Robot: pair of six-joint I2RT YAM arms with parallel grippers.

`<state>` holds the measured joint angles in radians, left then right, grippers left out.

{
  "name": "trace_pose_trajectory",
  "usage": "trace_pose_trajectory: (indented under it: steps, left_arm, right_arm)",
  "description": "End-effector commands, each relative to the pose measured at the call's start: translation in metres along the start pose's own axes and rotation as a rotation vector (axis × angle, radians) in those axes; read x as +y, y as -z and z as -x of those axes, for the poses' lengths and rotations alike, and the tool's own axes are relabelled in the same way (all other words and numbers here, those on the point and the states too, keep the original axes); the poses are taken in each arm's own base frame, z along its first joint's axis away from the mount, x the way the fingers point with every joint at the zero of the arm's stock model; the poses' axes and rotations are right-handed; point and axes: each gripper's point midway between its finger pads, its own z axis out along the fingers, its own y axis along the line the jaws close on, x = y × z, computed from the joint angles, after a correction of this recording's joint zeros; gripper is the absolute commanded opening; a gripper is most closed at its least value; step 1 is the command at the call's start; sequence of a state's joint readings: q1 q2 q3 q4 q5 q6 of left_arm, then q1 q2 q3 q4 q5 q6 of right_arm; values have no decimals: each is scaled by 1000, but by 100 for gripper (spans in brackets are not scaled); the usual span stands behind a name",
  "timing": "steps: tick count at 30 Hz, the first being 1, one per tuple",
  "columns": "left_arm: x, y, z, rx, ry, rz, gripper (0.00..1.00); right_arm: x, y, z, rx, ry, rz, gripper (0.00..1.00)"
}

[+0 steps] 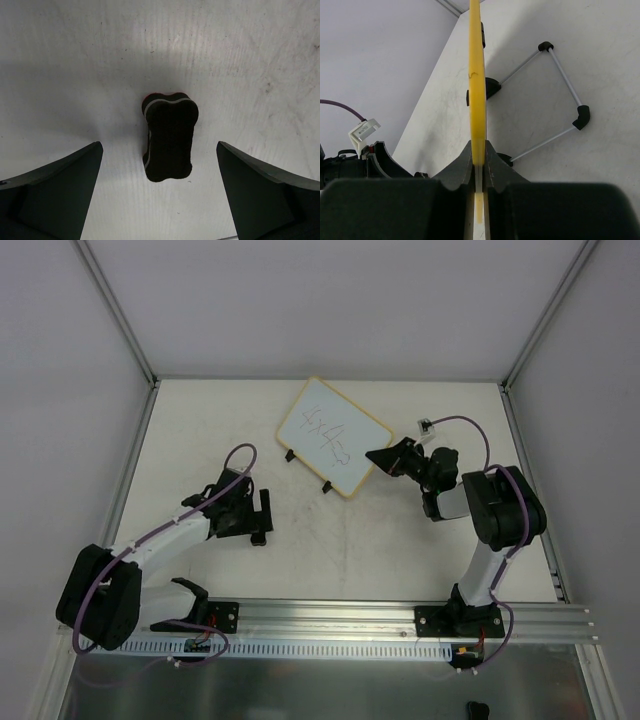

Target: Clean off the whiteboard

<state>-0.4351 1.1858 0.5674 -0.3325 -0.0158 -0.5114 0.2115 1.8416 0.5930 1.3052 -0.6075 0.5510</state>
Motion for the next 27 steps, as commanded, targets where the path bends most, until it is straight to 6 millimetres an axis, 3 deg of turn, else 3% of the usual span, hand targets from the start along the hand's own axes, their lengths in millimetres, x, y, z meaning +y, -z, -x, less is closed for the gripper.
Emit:
trace_pose_trajectory:
  steps: [1, 13, 17, 18, 21, 27]
  left_arm:
    - [-4, 0, 13, -29, -19, 37, 99]
    - [-2, -9, 16, -13, -77, 121, 97]
    - [-2, -10, 18, -16, -72, 136, 78]
    - [-3, -11, 19, -13, -74, 135, 69]
    - [-3, -14, 16, 3, -83, 144, 65]
    - [-4, -13, 15, -7, -106, 179, 68]
  right_arm:
    - [40, -9, 38, -124, 209, 177, 0]
    - [40, -13, 32, -95, 218, 199, 0]
    - [37, -13, 29, -92, 210, 191, 0]
    - [37, -13, 30, -93, 209, 190, 0]
    - [37, -12, 30, -94, 206, 187, 0]
    - [38, -11, 29, -92, 202, 187, 0]
